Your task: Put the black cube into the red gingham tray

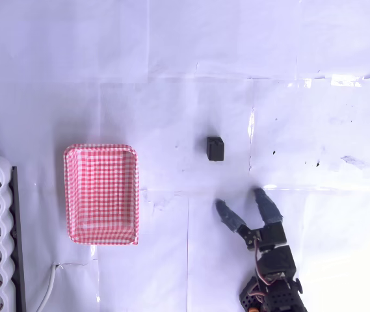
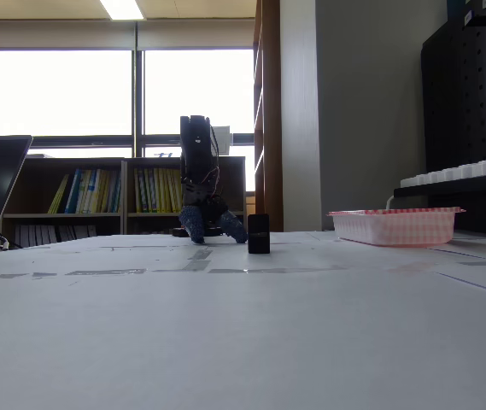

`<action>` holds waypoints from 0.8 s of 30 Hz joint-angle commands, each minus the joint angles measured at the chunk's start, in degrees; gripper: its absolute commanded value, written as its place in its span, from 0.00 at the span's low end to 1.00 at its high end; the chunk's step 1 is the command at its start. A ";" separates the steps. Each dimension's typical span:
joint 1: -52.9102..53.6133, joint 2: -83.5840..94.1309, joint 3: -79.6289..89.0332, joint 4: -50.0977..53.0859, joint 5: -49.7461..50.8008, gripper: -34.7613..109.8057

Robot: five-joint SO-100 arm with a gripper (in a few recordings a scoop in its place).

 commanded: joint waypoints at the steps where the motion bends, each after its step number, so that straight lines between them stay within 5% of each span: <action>1: -1.76 5.98 3.52 -7.03 0.62 0.55; 24: -2.55 35.16 26.63 -24.17 4.39 0.66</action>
